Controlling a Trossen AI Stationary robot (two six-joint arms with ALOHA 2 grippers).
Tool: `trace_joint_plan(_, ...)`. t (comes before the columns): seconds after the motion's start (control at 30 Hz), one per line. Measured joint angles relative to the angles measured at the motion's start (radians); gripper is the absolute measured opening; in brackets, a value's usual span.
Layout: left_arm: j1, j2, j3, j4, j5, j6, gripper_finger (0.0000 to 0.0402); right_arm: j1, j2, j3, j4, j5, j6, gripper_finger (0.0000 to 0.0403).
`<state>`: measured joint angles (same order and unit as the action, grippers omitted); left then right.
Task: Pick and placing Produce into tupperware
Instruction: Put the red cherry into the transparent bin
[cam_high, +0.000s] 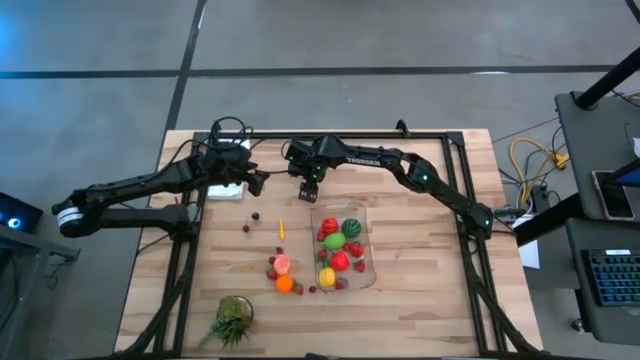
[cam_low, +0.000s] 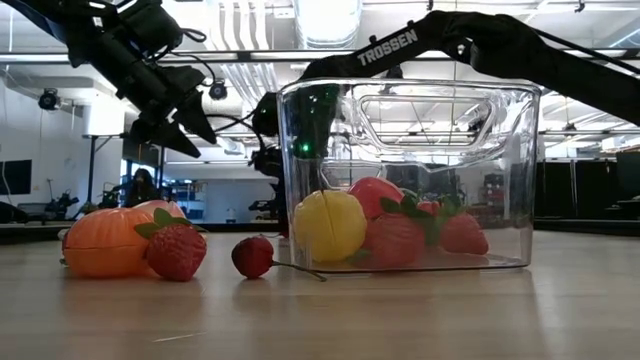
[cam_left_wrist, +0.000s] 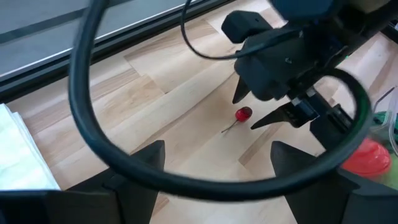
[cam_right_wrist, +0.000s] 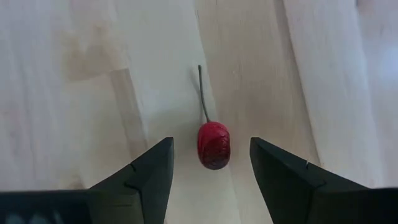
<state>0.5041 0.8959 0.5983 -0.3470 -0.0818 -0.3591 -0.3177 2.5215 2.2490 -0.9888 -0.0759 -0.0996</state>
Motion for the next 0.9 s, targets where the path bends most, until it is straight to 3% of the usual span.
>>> trace_joint_plan(0.57, 0.000, 0.000, -0.001, 0.000, -0.001, 0.000, 0.0278, 0.001, 0.000, 0.005, -0.012, 0.011, -0.014, 0.0200)
trace_joint_plan(0.9, 0.000, 0.000, -0.001, 0.002, -0.001, 0.000, 0.0278, 0.001, 0.000, 0.005, -0.016, 0.018, -0.017, 0.0141)
